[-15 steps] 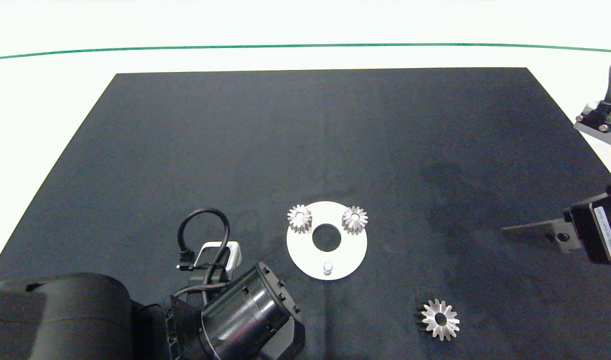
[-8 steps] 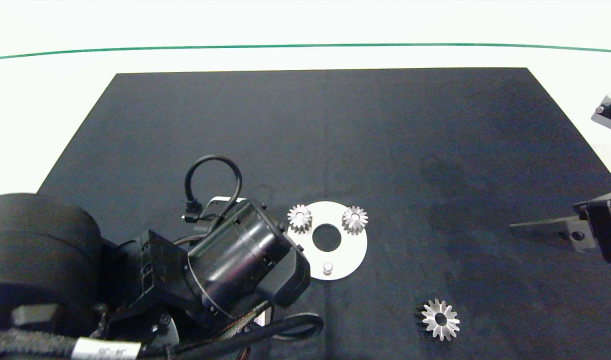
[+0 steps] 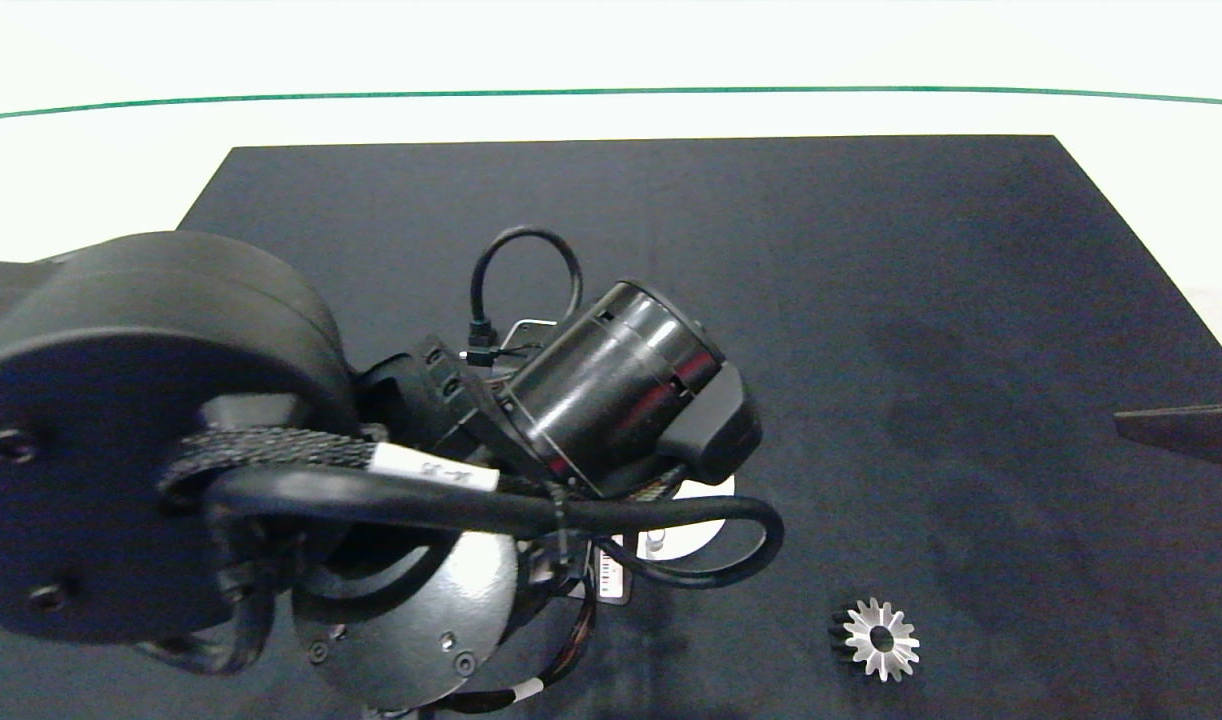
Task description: Remove an incorrectly installed larger gear and replace it with the correct smaller gear
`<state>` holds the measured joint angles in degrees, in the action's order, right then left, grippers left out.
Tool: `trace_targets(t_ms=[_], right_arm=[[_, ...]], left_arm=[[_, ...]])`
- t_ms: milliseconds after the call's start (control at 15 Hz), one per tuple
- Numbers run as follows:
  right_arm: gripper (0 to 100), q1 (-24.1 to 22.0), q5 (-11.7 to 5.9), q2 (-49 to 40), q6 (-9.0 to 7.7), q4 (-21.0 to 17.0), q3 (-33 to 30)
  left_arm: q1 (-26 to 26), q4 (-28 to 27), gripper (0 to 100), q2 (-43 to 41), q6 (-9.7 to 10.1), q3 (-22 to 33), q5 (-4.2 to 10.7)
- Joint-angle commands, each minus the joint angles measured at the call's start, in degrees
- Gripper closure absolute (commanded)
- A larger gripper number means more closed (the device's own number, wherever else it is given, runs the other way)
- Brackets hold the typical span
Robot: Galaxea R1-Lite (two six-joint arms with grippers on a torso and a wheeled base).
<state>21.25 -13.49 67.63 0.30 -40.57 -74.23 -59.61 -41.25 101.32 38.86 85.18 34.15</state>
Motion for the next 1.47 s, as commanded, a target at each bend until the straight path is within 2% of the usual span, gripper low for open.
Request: trace_targets(t_ms=[67,200,400,533,800,1133,1467], right_arm=[[0,-3.1,0.05,-1.7,-1.36,-0.2,-0.6],[0,-5.9,-0.04,-3.1,-1.97,-0.2,-1.4],[0,-11.6,0.58,-4.6,-4.52,-0.2,-2.4],[0,-12.6,2.07,-5.1,-4.79,-0.2,-2.7],[0,-13.4,2.24,-5.8,-5.23,-0.2,-2.8],[0,-13.7,3.56,-5.6,-5.23,-0.2,-2.8],[0,-13.7,3.56,-5.6,-5.23,-0.2,-2.9]], left_arm=[[-1.7,-0.8,87,5.6,0.42,3.7,0.22],[-3.1,-0.8,87,7.1,0.6,5.3,0.22],[-3.8,-2.4,87,8.0,0.6,7.2,0.22],[-3.9,-4.5,87,9.0,0.95,9.5,0.22],[-3.7,-4.5,87,11.8,0.25,13.1,0.22],[-3.3,-4.5,87,13.9,0.16,14.5,0.22],[-3.4,-4.5,87,14.7,0.16,15.6,0.31]])
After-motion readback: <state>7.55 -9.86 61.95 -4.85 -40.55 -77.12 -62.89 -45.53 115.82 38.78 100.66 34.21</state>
